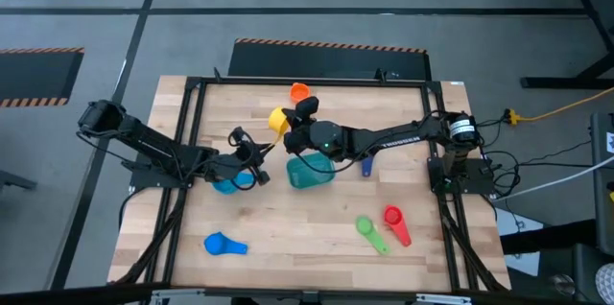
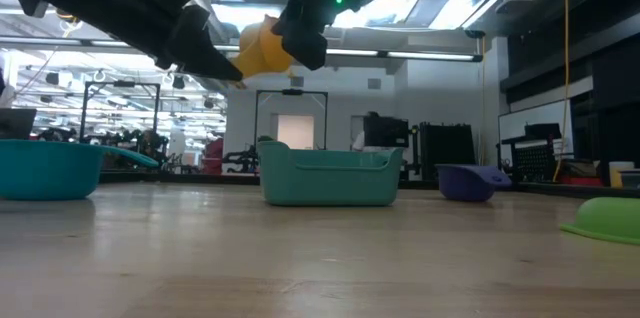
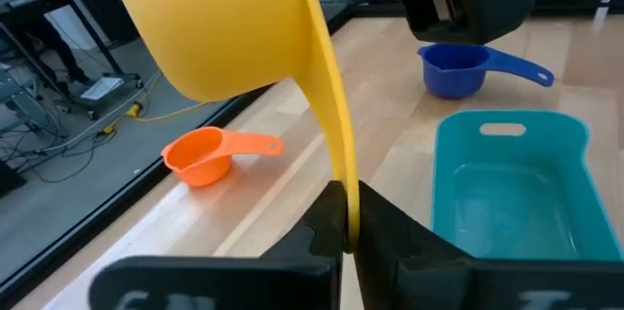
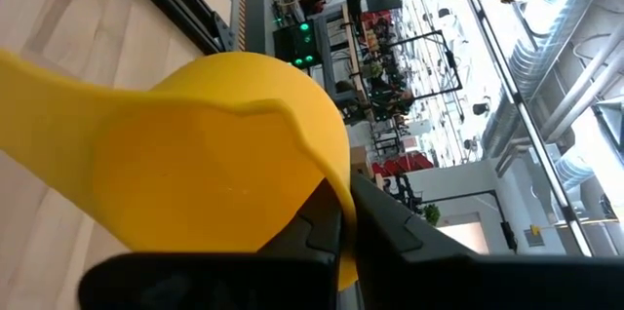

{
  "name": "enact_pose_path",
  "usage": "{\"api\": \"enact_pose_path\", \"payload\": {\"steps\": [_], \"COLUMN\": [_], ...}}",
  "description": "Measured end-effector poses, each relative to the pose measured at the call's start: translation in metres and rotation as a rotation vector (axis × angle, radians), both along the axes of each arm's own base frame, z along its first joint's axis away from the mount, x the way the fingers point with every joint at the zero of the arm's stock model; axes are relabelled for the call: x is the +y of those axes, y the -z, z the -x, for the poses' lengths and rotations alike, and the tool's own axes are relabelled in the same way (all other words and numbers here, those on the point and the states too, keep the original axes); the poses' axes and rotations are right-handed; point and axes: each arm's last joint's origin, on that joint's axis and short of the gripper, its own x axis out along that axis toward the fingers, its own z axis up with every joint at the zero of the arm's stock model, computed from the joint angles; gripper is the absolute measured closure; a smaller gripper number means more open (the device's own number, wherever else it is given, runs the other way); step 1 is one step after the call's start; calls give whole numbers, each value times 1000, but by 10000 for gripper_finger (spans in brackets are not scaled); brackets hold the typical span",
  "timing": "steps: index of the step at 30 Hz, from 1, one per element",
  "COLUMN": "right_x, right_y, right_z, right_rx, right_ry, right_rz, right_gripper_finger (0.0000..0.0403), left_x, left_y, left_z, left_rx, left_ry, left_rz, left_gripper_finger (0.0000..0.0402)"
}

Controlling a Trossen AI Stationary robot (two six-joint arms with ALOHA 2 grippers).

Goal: Nest measuring cups in basket
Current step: Stack the yellow measuring cup on top of the light blue measuring cup

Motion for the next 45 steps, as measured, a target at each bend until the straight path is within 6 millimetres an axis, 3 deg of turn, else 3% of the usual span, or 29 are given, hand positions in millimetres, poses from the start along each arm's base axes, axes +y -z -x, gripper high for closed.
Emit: {"api": "enact_pose_path", "payload": {"steps": [19,32,37,45], "right_x": [1,1,4,24], "right_y": [-1,-2,-2,-2], "right_z": [0,-1,-1,0], "right_rx": [-7,-21,-21,-21], "right_ry": [-24,-28,-30,-70], "right_rz": [-5,-6,-5,-3], "right_gripper_finger": [371,243,230,229], "left_x": [0,0,0,1], "left_y": [-1,-2,-2,-2], "left_z": [0,0,0,0], "left_rx": [-12,-23,-23,-28], "left_ry": [-3,-10,-10,-26], "left_rz": [2,3,3,2], "left_gripper_finger": [400,401,401,401]}}
